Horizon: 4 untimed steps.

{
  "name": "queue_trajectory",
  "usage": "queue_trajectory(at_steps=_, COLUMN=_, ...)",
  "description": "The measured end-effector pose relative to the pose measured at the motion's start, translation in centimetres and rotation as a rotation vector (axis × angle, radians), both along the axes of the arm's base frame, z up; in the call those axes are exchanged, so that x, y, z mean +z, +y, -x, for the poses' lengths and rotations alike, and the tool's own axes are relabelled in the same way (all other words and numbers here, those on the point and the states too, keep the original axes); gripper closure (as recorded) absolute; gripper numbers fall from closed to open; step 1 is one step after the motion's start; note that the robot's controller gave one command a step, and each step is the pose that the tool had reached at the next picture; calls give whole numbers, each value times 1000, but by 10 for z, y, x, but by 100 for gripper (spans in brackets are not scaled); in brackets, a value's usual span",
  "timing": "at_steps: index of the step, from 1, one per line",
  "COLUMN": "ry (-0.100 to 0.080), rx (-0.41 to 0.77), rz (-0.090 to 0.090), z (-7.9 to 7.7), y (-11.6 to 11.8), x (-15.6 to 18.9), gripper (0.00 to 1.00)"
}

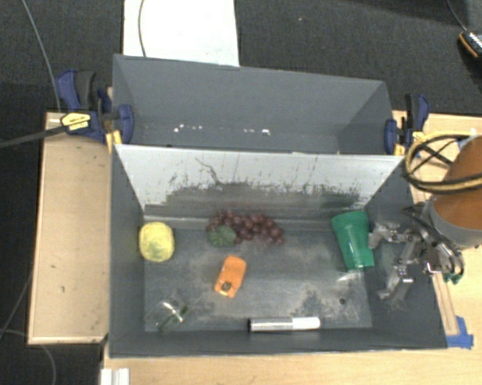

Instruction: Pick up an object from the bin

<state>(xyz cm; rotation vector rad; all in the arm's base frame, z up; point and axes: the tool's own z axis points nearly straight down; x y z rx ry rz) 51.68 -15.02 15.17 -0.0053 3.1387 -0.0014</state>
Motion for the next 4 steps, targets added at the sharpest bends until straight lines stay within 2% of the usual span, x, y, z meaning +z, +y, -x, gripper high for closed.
queue_trajectory(at_steps=1, ry=-9, rx=429, rz=-11, z=-49, y=12, x=-63, gripper=0)
queue_trajectory(at_steps=2, ry=-7, rx=906, rz=7, z=-67, y=16, x=-4, gripper=0)
queue_trajectory(at_steps=3, ry=-8, rx=805, rz=-6, z=-76, y=7, x=-51, gripper=0)
queue_trajectory(at_steps=4, ry=-15, rx=1485, rz=6, z=-75, y=25, x=-79, gripper=0)
